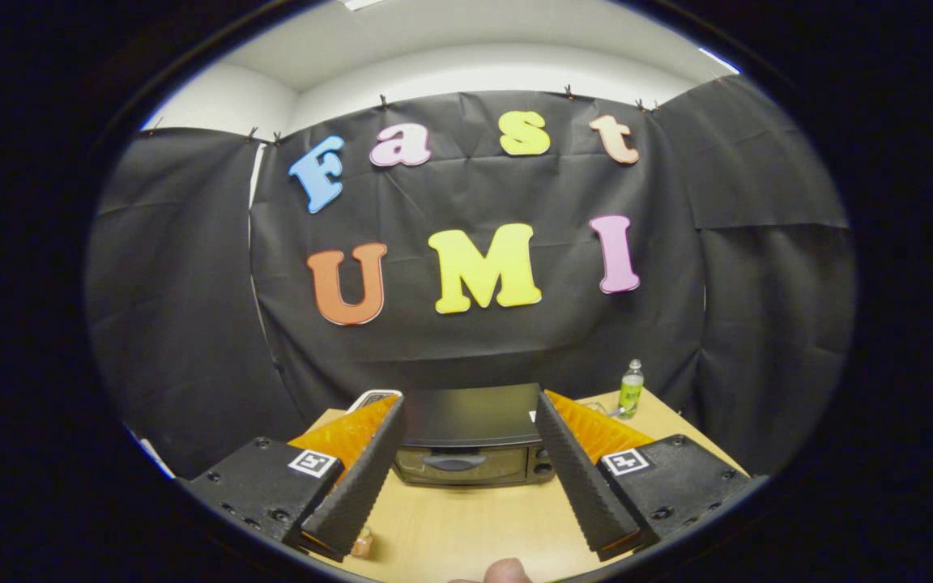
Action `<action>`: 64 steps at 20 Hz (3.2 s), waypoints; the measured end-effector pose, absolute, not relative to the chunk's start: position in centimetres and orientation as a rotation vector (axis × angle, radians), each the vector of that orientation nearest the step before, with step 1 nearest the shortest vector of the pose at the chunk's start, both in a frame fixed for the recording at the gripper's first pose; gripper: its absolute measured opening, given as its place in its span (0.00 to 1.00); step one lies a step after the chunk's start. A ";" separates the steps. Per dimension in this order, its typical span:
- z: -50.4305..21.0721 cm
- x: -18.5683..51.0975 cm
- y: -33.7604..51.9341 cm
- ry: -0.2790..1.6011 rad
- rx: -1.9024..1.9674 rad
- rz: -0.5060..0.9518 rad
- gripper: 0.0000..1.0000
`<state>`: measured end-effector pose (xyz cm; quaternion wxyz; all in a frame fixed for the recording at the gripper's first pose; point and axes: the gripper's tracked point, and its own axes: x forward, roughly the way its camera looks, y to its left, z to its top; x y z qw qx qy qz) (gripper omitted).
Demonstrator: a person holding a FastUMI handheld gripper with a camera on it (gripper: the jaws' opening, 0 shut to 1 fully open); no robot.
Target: Open the toaster oven, put the food inside, and close the toaster oven door.
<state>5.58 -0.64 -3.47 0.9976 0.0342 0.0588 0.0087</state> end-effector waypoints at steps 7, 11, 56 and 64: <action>-8.8 11.8 0.3 0.177 0.047 0.056 1.00; -14.0 16.2 1.2 0.237 0.030 0.075 1.00; -32.3 10.0 1.0 0.605 -0.026 0.115 1.00; -27.7 6.3 1.4 0.689 0.063 0.357 1.00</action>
